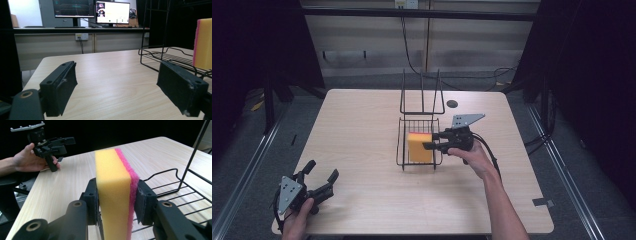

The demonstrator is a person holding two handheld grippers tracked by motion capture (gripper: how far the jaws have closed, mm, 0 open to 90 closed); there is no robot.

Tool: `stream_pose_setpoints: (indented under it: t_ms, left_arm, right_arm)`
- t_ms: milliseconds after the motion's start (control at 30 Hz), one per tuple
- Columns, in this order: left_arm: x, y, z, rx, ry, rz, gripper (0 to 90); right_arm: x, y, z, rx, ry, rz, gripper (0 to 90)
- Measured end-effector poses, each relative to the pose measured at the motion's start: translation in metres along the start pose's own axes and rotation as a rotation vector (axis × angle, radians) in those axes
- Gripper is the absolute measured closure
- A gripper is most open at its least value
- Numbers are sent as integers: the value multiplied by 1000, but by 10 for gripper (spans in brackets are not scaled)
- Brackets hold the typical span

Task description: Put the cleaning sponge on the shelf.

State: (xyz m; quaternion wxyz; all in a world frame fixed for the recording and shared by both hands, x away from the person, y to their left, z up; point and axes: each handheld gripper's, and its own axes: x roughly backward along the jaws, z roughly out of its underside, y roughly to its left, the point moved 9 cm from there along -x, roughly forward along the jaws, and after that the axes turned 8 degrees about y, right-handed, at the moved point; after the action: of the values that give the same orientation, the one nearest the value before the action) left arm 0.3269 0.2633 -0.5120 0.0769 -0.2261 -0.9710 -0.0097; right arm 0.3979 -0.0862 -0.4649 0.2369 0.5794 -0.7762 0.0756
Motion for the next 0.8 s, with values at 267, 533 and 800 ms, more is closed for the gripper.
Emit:
stream_pose_setpoints:
  t_ms: [267,533,800]
  left_arm:
    - [0,0,0,-3,1,1,156]
    - [0,0,0,-5,4,2,156]
    - [0,0,0,-2,2,1,156]
  right_arm:
    - [-3,0,2,-3,2,-7,602]
    - [-3,-1,6,-7,25,2,599]
    - [-3,-1,8,-18,27,5,575]
